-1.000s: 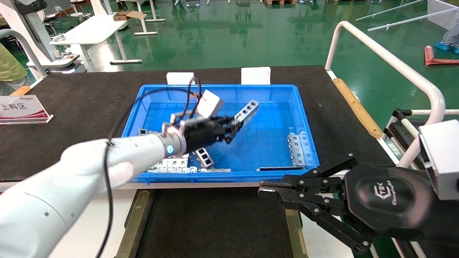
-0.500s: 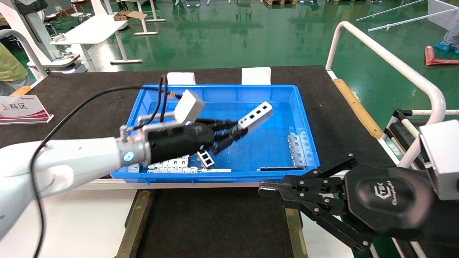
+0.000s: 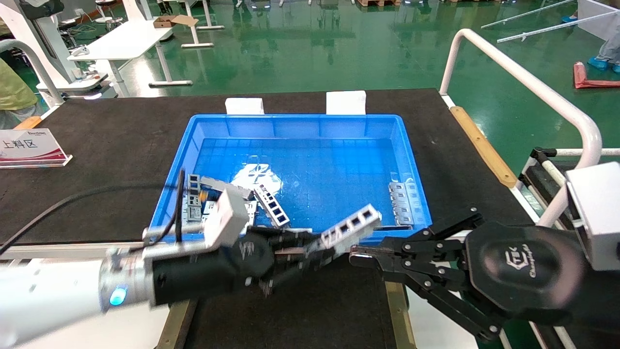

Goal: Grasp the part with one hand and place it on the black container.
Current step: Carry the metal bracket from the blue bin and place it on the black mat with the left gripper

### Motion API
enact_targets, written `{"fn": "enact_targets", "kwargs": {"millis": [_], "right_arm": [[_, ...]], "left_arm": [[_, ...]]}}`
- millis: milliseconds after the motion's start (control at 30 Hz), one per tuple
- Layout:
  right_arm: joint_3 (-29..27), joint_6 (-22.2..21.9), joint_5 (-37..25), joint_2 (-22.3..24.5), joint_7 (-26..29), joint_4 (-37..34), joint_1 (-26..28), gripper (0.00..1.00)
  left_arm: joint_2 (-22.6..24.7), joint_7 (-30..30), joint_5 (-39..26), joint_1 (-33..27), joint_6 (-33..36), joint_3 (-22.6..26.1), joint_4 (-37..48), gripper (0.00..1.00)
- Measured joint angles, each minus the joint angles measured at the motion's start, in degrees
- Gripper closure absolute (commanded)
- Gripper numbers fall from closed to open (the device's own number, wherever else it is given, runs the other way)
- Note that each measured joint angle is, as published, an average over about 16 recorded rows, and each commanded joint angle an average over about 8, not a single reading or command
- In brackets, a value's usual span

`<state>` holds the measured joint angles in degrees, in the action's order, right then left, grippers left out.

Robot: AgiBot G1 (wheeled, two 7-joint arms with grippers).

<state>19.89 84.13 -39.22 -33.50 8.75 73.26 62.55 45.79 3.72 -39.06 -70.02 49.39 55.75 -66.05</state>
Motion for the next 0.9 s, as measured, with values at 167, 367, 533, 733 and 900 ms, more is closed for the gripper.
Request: {"fn": "enact_targets", "kwargs": {"millis": [167,367,533,733,900], "right_arm": [[0.01,0.0,0.0,0.0,0.0,0.0,0.0,1.0],[0.01,0.0,0.01,0.0,-0.01,0.0,0.0,1.0],[0.02,-0.01,0.01,0.01,-0.01,0.0,0.0,1.0],[0.02,-0.01,0.02,0.01,-0.01,0.0,0.01,1.0],[0.03,-0.01,0.02,0.01,-0.01,0.0,0.01,1.0]], "left_arm": [[-3.49,1.3,-0.06,5.29,-4.48,1.0,-6.8,1.0],[-4.98,1.99,0.09,11.29,-9.34,2.41,-9.88,1.0],[-4.16,2.5,0.89,15.79,-13.85,3.21,-9.73,1.0],[-1.12,3.96,2.75,19.97,-20.5,3.39,-8.04,1.0],[2.64,6.13,4.8,22.18,-26.66,3.28,-5.7,1.0]]}}
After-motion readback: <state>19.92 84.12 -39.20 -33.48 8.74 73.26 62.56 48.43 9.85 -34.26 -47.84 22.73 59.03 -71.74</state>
